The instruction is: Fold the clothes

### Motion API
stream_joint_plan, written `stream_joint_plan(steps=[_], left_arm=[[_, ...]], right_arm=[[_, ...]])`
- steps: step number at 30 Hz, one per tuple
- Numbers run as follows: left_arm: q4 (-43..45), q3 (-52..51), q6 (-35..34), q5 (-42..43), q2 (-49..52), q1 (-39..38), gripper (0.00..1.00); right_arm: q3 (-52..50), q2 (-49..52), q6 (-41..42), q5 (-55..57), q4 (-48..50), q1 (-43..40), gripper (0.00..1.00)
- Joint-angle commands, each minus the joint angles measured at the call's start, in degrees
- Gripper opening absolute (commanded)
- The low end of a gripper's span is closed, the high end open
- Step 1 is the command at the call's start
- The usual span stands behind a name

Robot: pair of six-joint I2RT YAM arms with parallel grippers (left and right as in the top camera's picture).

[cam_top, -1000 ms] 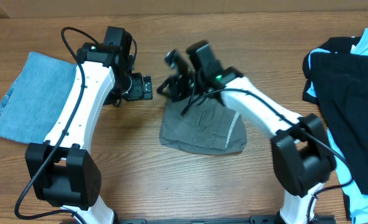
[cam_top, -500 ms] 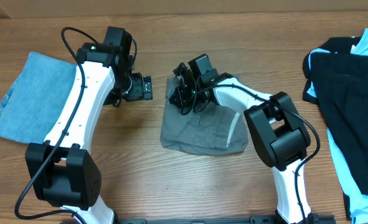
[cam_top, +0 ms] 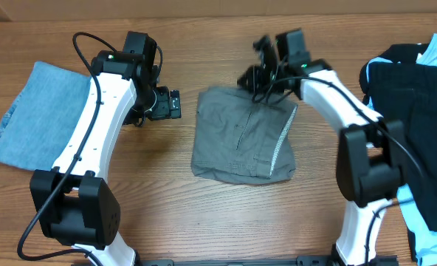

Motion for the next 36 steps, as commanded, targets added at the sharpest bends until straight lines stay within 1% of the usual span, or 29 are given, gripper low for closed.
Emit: stream_joint_plan(steps=[1,3,5,8,10,13,16,19,23,24,27,29,30,32,33,34,35,36], left_arm=[[0.07,0.5,0.72,-0.76,-0.72,0.31,1.0],[0.04,0.5,0.72,-0.79,-0.72,0.31,1.0],[0.07,0.5,0.72,-0.76,-0.72,0.31,1.0],[0.07,0.5,0.72,-0.79,-0.72,0.31,1.0],[0.04,0.5,0.72,-0.79,-0.72,0.31,1.0],[0.04,0.5,0.72,-0.76,-0.72,0.31,1.0],[0.04,0.5,0.72,-0.79,-0.72,0.31,1.0],[0.07,0.5,0.72,-0.79,-0.72,0.31,1.0],[0.04,0.5,0.72,-0.79,-0.72,0.31,1.0],[2.34,0.5,-0.76,-0.15,-0.72,0.31,1.0],[11.39,0.5,-1.05,-0.15,-0.72,0.31,1.0],[11.74,0.5,-0.96,0.28,-0.72,0.31,1.0],[11.39,0.5,0.48,-1.64,-0.72,0.31,1.0],[11.69,0.5,2.95,-8.39,-0.72,0.44,1.0],[11.41,0.57,3.96,-13.44,-0.79,0.96,0.95],[10.97,0.57,5.27,-16.65,-0.79,1.51,0.74],[10.14,0.57,5.84,-21.64,-0.79,2.34,0.35],[9.35,0.57,5.57,-25.73,-0.79,3.67,0.17]], right_arm=[[-3.93,6.29,-1.16,2.49,-0.22,0.5,0.15],[-4.04,7.52,-1.16,0.13,-0.33,0.2,0.15],[-2.56,6.1,-1.14,-4.48,-0.2,-0.96,0.16],[1.97,1.86,-0.68,-10.54,-1.07,-3.72,0.29],[5.53,-2.03,-0.66,-11.45,-3.78,-5.92,0.48],[9.33,-8.94,-0.68,-11.45,-7.13,-11.26,1.0],[9.42,-13.84,-0.72,-9.92,-11.15,-18.21,1.0],[9.4,-14.27,-0.72,-9.42,-14.21,-24.74,1.0],[9.4,-14.25,-0.72,-5.29,-14.36,-29.53,1.0],[9.4,-14.25,-0.74,-3.45,-14.34,-30.36,1.0],[9.4,-14.25,-0.72,1.11,-14.34,-31.85,1.0],[9.4,-14.25,-0.74,3.5,-14.34,-31.91,1.0],[9.4,-14.25,-0.74,3.82,-14.36,-31.91,1.0],[9.4,-14.25,-0.72,3.87,-14.34,-31.91,1.0],[9.4,-14.25,-0.74,3.87,-14.34,-31.91,1.0],[9.4,-14.25,-0.74,3.87,-14.34,-31.91,1.0],[9.4,-14.25,-0.74,3.87,-14.34,-31.91,1.0],[9.4,-14.25,-0.72,3.87,-14.34,-31.91,1.0]])
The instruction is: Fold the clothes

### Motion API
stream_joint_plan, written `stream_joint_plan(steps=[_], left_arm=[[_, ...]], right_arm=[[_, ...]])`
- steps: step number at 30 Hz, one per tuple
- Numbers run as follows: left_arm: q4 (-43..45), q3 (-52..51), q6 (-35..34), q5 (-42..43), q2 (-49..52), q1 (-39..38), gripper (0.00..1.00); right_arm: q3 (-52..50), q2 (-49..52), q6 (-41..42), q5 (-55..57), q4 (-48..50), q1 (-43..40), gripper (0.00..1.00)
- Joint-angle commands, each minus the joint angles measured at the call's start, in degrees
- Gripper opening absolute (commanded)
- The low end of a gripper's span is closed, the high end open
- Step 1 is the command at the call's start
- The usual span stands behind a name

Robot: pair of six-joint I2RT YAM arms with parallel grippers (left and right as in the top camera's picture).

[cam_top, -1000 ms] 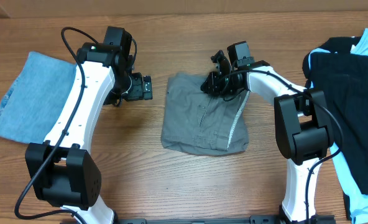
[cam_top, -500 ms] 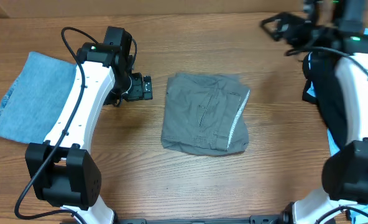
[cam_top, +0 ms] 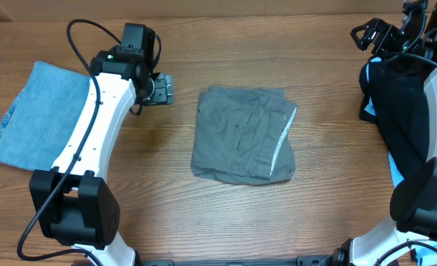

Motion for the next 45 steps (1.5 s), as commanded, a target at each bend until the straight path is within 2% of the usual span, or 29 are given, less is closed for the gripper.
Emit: stream_joint_plan(steps=[1,3,7,12,15,18,21,27,34,36,42,43,45], left_arm=[[-2.21,0.66,3.1,-17.88,-0.79,4.85,0.04],[-3.56,0.66,3.26,-15.02,-0.76,10.75,0.04],[-3.58,0.63,5.14,3.82,0.55,27.54,0.04],[-3.8,0.63,1.92,13.7,1.73,40.94,0.04],[1.09,0.39,12.76,12.57,2.67,41.68,0.04],[6.54,0.31,18.53,12.48,4.76,40.48,0.04],[10.45,0.33,20.46,9.22,8.41,38.6,0.04],[13.51,0.33,24.46,8.98,20.46,34.45,0.04],[17.77,0.33,24.11,3.82,31.26,32.35,0.04],[20.2,0.33,21.86,3.65,32.46,32.57,0.04],[26.88,0.33,9.01,4.17,33.05,34.93,0.04],[27.39,0.33,7.82,4.59,33.05,35.43,0.04],[27.98,0.92,9.68,7.87,33.05,36.06,0.04]], right_arm=[[-0.09,-0.15,-0.07,1.07,0.09,0.04,1.0],[-0.09,-0.15,-0.07,1.07,0.09,0.04,1.0],[-0.09,-0.15,-0.04,1.07,0.09,0.04,1.0],[-0.09,-0.15,-0.07,1.07,0.09,0.04,1.0],[-0.09,-0.15,-0.07,1.07,0.09,0.04,1.0],[-0.09,-0.15,-0.07,1.07,0.09,0.04,1.0],[-0.09,-0.15,-0.07,1.05,0.09,0.04,1.0],[-0.09,-0.15,-0.07,1.05,0.09,0.04,1.0],[-0.09,-0.15,-0.07,1.05,0.09,0.04,1.0],[-0.09,-0.15,-0.07,1.05,0.09,0.04,1.0],[-0.09,-0.15,-0.04,1.07,0.09,0.04,1.0],[-0.09,-0.15,-0.07,1.07,0.09,0.04,1.0],[-0.09,-0.15,-0.07,1.07,0.09,0.04,1.0]])
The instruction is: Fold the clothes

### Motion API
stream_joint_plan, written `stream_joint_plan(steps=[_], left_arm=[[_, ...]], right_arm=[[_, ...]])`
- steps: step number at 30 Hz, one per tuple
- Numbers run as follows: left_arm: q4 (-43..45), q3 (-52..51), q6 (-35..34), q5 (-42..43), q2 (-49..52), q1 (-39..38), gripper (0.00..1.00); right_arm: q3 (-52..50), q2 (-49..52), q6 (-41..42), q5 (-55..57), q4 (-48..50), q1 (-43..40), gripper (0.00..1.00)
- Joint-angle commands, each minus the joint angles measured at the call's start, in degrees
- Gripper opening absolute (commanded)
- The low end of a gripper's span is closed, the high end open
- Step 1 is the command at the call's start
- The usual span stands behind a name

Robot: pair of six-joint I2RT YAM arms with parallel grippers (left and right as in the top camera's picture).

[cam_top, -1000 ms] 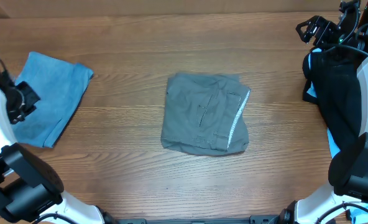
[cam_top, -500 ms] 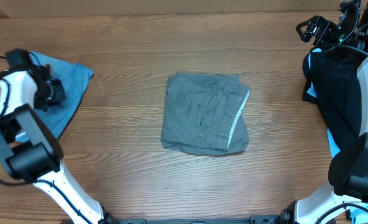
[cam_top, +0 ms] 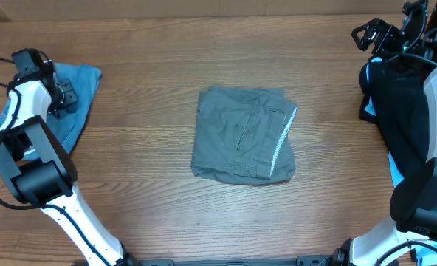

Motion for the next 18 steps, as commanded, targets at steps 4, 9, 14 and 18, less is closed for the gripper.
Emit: stream_joint_plan(steps=[4,9,14,18], left_arm=[[-6.4,5.53,1.05,-2.51,7.89,2.45,0.04],[-22.34,25.22,2.93,2.16,7.87,1.84,0.04],[-26.86,27.96,13.16,10.6,7.87,-2.73,0.04],[-27.43,27.89,13.22,10.6,7.87,-6.93,0.04]], right_arm=[[-0.09,-0.15,-0.04,0.22,0.11,0.07,1.0],[-0.09,-0.15,-0.04,0.22,0.11,0.07,1.0],[-0.09,-0.15,-0.04,0.22,0.11,0.07,1.0],[-0.09,-0.15,-0.04,0.22,0.11,0.07,1.0]])
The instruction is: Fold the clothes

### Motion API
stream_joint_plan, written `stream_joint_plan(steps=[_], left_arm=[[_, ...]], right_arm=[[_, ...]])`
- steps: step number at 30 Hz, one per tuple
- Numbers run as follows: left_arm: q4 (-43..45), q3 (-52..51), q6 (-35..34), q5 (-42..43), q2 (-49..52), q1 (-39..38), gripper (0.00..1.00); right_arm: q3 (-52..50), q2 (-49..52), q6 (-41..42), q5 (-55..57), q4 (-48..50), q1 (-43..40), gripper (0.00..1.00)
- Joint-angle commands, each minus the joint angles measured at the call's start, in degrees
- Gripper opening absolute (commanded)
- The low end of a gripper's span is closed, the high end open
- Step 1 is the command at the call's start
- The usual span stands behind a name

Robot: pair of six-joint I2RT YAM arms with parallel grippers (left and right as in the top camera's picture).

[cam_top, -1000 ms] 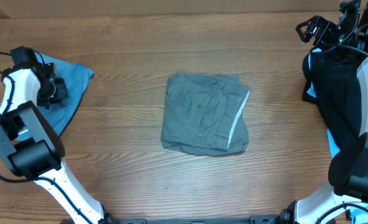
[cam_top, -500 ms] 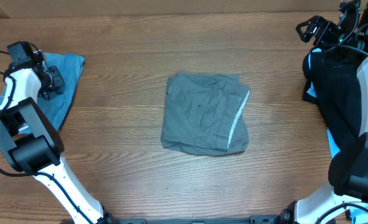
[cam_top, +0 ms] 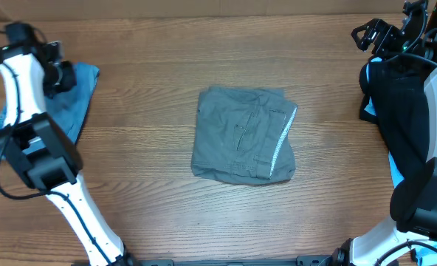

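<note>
Grey shorts [cam_top: 242,135] lie folded in a rough square at the middle of the table, with nothing touching them. My left gripper [cam_top: 58,73] is at the far back left, over the edge of a blue denim piece [cam_top: 82,92]; its fingers are too dark and small to read. My right gripper [cam_top: 367,35] hangs at the back right corner with its fingers spread and nothing between them, just beyond a pile of clothes.
The pile at the right edge is black garments [cam_top: 404,111] over a light-blue one [cam_top: 432,240]. My left arm [cam_top: 18,96] covers much of the denim piece. Bare wooden table [cam_top: 145,192] surrounds the shorts.
My left gripper has shifted a little farther back along the denim piece at the far left. The right arm, the shorts and the pile are unchanged.
First my right gripper was at the back edge of the grey shorts and my left gripper was just left of them. Then the right one stood at the back right corner. Later the left arm was over the denim at the far left. The shorts stayed folded.
</note>
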Motion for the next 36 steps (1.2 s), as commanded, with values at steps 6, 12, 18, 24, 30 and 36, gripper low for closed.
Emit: stream_joint_plan(steps=[6,12,18,24,30,36], left_arm=[[0.28,-1.73,4.37,-2.71,0.31,-8.41,0.04],[3.26,-7.61,4.39,-6.01,0.66,-8.55,0.04],[4.5,-8.31,4.66,-8.68,0.66,-8.46,0.04],[5.46,-9.11,6.75,-10.1,0.66,-8.26,0.04],[6.86,-9.62,6.75,-12.98,0.66,-7.43,0.04],[8.52,-9.62,6.71,-12.57,0.66,-5.31,0.04]], right_arm=[[-0.09,-0.15,-0.04,0.22,0.13,0.07,1.0],[-0.09,-0.15,-0.04,0.22,0.13,0.07,1.0],[-0.09,-0.15,-0.04,0.2,0.13,0.07,1.0],[-0.09,-0.15,-0.04,0.22,0.13,0.07,1.0],[-0.09,-0.15,-0.02,0.22,0.13,0.07,1.0],[-0.09,-0.15,-0.04,0.2,0.13,0.07,1.0]])
